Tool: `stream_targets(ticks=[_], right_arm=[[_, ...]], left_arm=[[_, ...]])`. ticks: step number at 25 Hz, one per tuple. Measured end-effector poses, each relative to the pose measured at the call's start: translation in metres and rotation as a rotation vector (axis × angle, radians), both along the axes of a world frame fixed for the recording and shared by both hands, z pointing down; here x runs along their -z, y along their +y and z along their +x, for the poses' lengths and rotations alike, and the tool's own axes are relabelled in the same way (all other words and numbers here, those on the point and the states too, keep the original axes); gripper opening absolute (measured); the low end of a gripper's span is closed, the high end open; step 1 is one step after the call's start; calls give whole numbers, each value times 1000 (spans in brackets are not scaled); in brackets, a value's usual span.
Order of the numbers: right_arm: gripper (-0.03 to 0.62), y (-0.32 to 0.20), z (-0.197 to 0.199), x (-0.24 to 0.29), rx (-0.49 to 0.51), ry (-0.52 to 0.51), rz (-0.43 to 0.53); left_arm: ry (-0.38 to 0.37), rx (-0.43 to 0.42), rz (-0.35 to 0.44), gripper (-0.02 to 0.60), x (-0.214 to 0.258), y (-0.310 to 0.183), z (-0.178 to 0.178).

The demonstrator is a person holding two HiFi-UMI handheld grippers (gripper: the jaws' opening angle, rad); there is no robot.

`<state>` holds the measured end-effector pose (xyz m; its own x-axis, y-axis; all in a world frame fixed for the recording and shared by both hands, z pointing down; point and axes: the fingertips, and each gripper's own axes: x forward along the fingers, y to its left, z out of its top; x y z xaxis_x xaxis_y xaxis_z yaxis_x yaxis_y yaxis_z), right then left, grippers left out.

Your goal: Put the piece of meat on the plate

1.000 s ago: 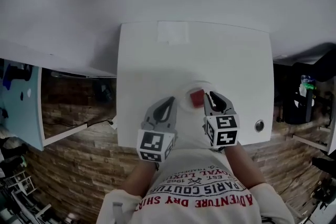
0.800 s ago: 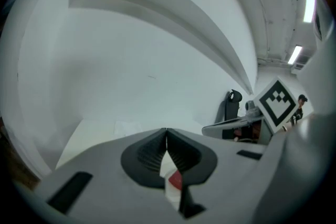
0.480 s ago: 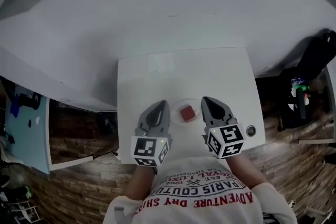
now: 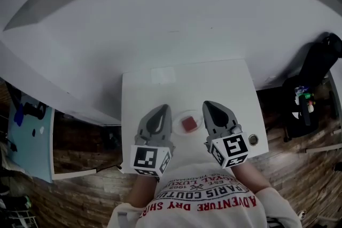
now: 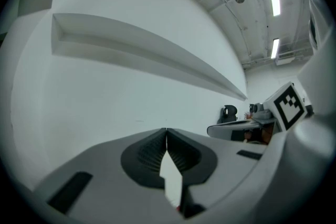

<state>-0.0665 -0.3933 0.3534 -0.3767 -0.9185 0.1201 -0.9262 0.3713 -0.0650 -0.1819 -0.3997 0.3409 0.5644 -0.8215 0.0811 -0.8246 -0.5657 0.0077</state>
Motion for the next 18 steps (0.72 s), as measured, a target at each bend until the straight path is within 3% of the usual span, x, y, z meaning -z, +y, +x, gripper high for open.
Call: stream_targets(ticks=[18], right_arm=[[12,-2,1,-7,6,-6,-10]], left_arm=[[-22,9,-29,8,-12,0,4]])
